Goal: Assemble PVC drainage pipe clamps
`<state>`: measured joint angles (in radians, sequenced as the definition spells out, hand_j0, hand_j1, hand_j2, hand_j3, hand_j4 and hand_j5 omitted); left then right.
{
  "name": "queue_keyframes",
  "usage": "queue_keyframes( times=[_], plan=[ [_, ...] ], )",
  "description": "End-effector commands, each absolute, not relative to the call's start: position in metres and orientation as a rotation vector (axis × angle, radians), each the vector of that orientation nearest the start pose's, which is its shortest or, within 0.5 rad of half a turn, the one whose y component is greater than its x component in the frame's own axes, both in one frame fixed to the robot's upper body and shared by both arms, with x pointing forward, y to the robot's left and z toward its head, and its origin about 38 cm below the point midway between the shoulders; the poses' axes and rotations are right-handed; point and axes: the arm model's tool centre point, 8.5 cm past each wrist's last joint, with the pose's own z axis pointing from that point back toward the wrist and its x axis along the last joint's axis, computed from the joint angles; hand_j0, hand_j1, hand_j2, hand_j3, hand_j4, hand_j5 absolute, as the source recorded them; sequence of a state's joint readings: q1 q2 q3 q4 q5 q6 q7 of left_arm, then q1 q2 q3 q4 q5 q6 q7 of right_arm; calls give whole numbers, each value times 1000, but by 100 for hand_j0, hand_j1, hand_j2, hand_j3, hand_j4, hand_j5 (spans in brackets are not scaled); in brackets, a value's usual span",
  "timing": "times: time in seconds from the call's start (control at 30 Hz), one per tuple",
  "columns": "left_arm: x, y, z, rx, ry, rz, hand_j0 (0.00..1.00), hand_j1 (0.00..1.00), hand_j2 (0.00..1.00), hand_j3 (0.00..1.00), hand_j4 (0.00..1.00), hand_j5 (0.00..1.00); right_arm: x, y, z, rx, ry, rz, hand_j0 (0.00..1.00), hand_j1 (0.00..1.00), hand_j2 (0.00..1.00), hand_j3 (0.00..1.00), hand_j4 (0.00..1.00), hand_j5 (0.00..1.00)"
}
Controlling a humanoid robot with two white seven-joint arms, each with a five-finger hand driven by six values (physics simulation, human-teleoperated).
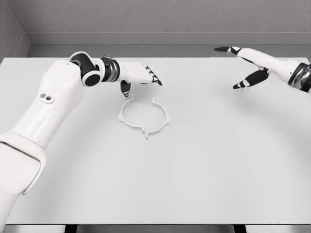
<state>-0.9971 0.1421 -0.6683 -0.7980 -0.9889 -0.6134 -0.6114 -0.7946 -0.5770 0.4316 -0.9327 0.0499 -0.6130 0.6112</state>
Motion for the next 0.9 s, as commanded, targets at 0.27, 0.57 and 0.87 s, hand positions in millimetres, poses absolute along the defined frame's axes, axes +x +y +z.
queue_keyframes(
  times=[0.27, 0.57, 0.87],
  plan=[
    [546, 117, 174, -689, 1450, 3244, 100, 100, 100, 100, 100, 100, 504, -321, 185, -138, -1524, 1549, 100, 100, 100, 100, 100, 100],
    [543, 111, 169, -672, 1419, 3243, 100, 100, 100, 100, 100, 100, 502, -341, 194, -182, -1524, 1522, 100, 100, 100, 100, 100, 100],
    [542, 108, 170, -663, 1424, 3236, 100, 100, 100, 100, 100, 100, 498, -349, 193, -192, -1517, 1514, 100, 100, 100, 100, 100, 100]
  ],
)
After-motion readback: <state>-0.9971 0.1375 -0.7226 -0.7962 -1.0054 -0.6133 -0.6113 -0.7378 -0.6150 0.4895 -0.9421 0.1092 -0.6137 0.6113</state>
